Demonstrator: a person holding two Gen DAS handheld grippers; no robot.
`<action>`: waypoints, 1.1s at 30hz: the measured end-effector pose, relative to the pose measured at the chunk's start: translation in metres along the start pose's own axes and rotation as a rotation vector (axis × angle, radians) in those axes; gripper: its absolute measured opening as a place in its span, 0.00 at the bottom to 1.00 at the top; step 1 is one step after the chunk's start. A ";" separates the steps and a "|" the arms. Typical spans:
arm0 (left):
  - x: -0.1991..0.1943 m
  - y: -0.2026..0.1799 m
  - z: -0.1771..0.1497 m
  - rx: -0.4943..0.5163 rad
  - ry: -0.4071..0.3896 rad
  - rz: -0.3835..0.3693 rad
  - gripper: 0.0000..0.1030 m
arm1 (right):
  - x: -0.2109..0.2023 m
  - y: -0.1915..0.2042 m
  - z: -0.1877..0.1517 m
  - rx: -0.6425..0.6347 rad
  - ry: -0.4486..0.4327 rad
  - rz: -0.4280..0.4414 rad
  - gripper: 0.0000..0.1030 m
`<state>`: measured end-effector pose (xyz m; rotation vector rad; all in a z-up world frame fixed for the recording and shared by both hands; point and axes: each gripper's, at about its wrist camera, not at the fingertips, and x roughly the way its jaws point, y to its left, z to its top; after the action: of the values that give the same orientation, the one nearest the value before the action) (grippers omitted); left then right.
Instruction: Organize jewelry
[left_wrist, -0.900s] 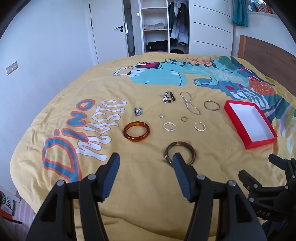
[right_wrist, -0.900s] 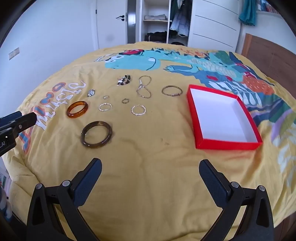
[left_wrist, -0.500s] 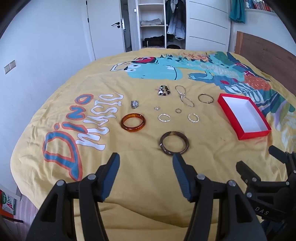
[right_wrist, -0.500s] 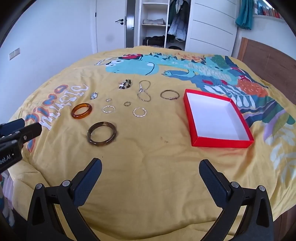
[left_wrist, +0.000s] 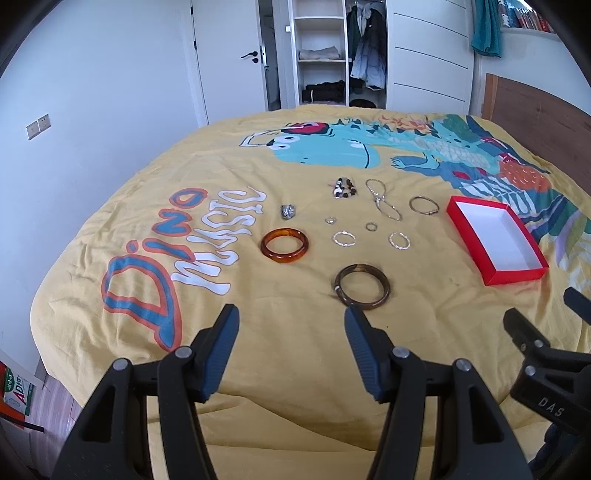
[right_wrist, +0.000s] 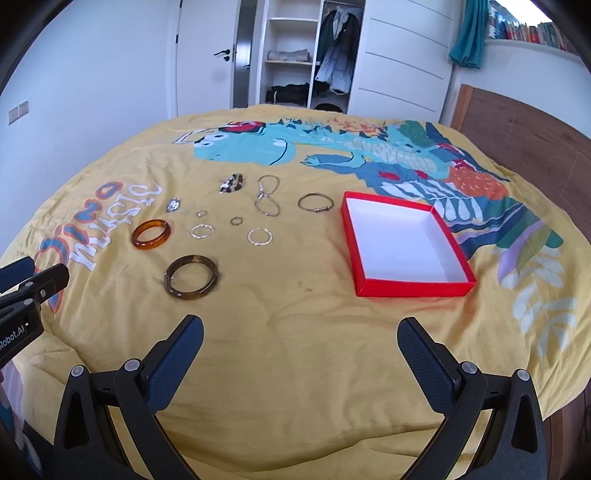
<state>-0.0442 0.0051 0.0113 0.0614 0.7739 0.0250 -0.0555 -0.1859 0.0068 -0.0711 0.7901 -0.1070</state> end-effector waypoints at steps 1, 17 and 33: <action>0.000 -0.001 0.000 0.000 -0.002 0.003 0.56 | -0.001 -0.001 0.001 0.004 -0.006 0.000 1.00; 0.015 0.001 0.001 0.004 0.025 0.005 0.56 | -0.003 0.008 0.011 -0.022 -0.049 -0.002 1.00; 0.046 0.003 0.002 -0.024 0.081 0.005 0.56 | 0.023 0.014 0.013 -0.047 -0.001 0.023 1.00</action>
<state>-0.0098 0.0103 -0.0197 0.0398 0.8539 0.0422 -0.0288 -0.1744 -0.0017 -0.1062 0.7927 -0.0666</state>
